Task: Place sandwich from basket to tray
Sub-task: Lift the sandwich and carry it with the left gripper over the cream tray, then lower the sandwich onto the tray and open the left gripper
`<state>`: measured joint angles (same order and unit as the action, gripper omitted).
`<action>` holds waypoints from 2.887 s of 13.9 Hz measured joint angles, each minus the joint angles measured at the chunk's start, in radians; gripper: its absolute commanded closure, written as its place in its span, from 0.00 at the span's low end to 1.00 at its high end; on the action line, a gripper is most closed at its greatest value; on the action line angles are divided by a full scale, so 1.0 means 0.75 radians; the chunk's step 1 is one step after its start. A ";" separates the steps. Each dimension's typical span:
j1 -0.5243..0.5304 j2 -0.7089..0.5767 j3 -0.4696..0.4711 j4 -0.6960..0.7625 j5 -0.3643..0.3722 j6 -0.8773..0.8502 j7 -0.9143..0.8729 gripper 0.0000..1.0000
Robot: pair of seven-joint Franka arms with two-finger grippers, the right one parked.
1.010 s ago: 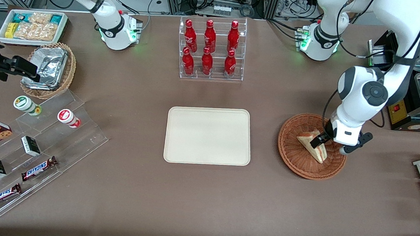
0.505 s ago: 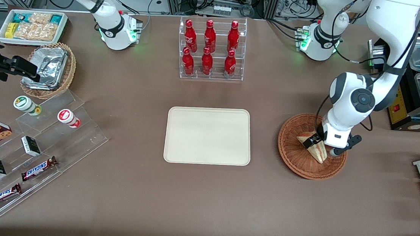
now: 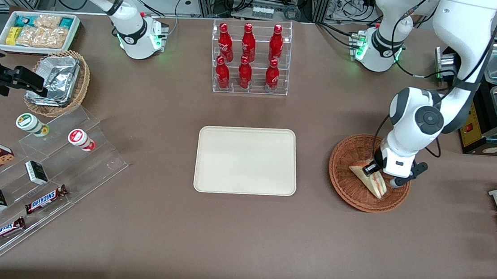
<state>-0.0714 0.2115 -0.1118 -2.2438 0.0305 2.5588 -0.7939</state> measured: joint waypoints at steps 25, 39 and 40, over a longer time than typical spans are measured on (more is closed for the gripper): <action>-0.871 0.703 -0.023 1.085 0.009 -0.560 -0.061 1.00; -0.888 0.710 -0.010 1.162 0.019 -0.587 -0.047 0.01; -0.886 0.663 -0.006 1.170 0.019 -0.660 -0.049 0.01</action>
<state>-0.7361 0.7085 -0.1162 -1.3661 0.0447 2.0635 -0.8309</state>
